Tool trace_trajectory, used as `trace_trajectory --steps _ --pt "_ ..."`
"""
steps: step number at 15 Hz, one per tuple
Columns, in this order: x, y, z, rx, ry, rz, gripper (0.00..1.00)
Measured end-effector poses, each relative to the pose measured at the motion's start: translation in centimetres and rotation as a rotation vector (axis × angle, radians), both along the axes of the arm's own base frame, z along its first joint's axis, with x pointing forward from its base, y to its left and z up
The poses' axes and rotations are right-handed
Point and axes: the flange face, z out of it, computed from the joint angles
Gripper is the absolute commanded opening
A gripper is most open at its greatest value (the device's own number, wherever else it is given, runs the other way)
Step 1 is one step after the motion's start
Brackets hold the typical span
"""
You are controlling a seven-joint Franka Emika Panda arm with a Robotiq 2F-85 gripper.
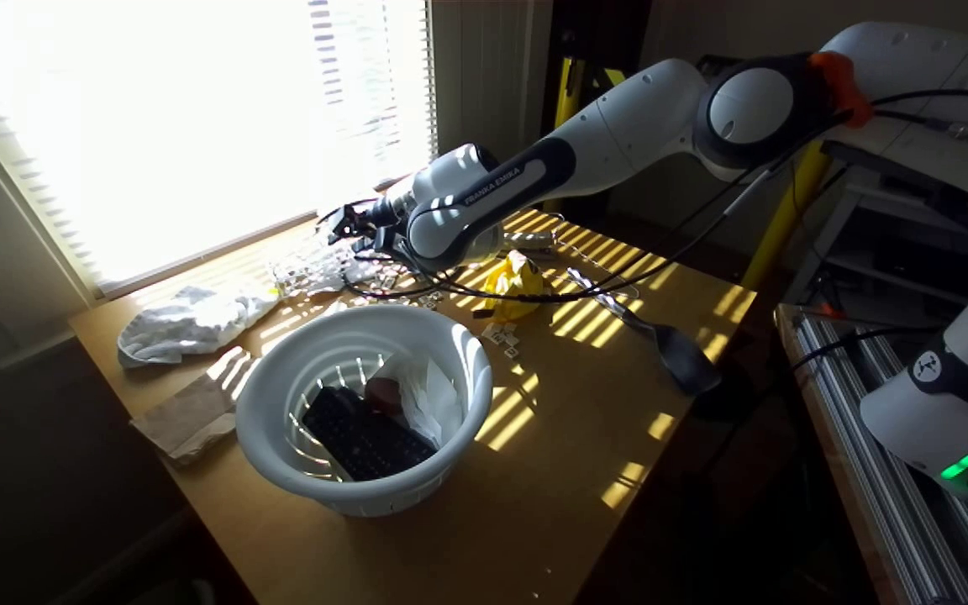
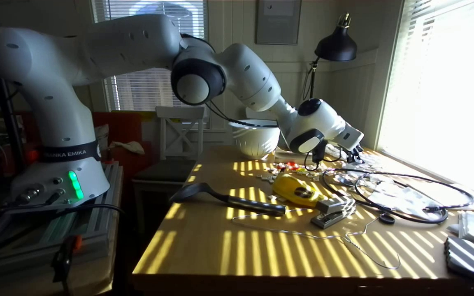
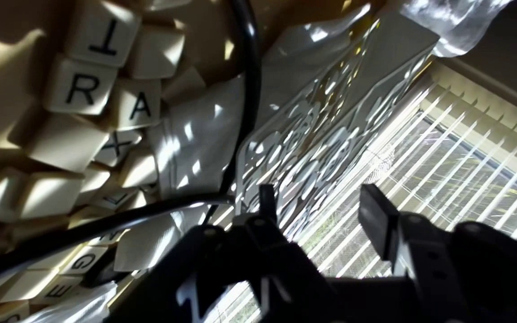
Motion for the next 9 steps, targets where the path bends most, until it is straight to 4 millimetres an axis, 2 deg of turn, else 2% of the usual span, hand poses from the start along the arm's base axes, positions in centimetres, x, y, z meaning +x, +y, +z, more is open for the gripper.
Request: trace_trajectory --steps 3,5,9 --pt "0.1 -0.1 0.1 -0.012 -0.017 0.032 0.03" --pt "0.3 0.1 0.7 -0.025 -0.046 0.069 0.0" --pt "0.8 -0.1 3.1 -0.038 -0.111 0.126 0.0"
